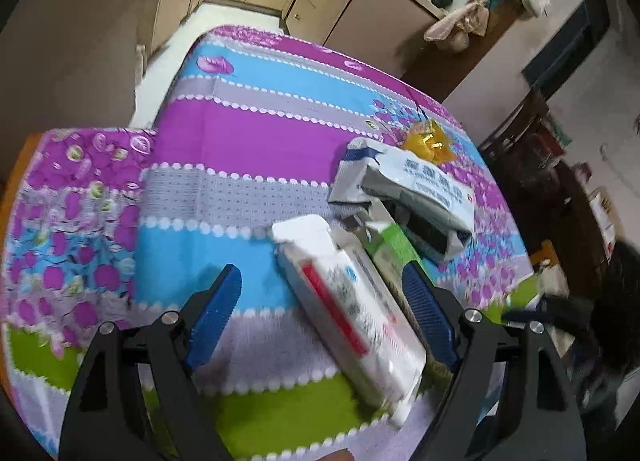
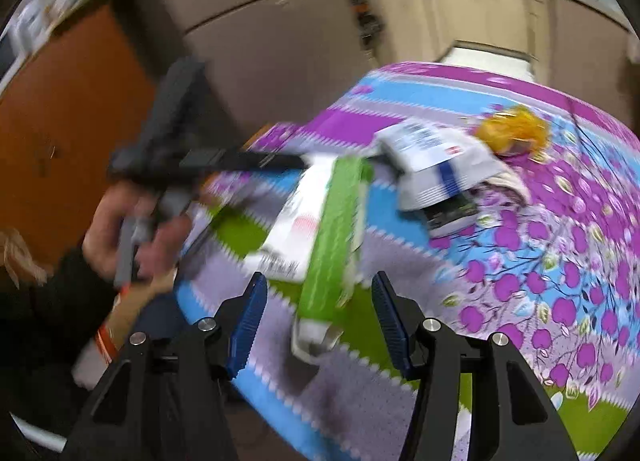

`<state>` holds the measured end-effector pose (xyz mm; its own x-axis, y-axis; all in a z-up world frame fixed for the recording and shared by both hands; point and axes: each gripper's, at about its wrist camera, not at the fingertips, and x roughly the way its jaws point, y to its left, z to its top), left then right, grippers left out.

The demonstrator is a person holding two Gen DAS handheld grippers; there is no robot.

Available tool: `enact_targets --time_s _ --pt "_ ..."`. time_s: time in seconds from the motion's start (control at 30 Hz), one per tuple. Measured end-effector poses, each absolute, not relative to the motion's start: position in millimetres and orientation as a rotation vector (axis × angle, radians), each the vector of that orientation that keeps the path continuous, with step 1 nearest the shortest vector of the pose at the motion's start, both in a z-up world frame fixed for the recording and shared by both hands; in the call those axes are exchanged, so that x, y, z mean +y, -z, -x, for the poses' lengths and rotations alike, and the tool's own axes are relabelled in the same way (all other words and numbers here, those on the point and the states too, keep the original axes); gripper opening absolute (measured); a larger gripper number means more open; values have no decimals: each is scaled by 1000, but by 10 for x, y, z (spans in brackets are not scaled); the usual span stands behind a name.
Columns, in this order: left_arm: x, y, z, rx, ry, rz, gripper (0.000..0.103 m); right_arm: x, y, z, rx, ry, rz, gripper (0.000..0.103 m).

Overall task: Collect trash
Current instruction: 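Grasp the white ointment box with left tool while right tool grasps the green box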

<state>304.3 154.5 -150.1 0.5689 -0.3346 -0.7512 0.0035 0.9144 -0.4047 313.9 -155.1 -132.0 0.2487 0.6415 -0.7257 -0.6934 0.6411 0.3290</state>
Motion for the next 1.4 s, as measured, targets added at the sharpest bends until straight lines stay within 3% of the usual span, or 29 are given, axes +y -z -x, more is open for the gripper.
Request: enact_targets --time_s 0.3,0.47,0.6,0.67,0.7,0.8,0.97,1.03,1.4 --pt "1403 1477 -2712 966 186 358 79 -1059 1627 -3405 1080 -837 26 54" --pt "1294 1606 -2685 996 174 378 79 -932 1674 -3367 1082 -778 66 31" --pt "1265 1690 -2737 987 185 424 79 -912 1683 -3246 1047 -757 86 31" --pt "1273 1693 -2748 969 180 445 72 -938 1686 -3198 1040 -755 67 31" --pt "1275 1702 -2760 970 189 461 62 -942 1694 -3191 1039 -752 60 31" --pt "1210 1725 -2802 966 214 497 48 -978 1729 -3193 1034 -739 22 30" --pt "1117 1713 -2821 929 195 480 45 -1041 1746 -3159 1022 -714 -10 30" --pt "1133 1726 -2842 924 176 494 29 -1087 1738 -3163 1011 -698 -25 30" --pt "991 1745 -2832 918 155 454 30 -1193 1747 -3087 992 -667 -63 29"
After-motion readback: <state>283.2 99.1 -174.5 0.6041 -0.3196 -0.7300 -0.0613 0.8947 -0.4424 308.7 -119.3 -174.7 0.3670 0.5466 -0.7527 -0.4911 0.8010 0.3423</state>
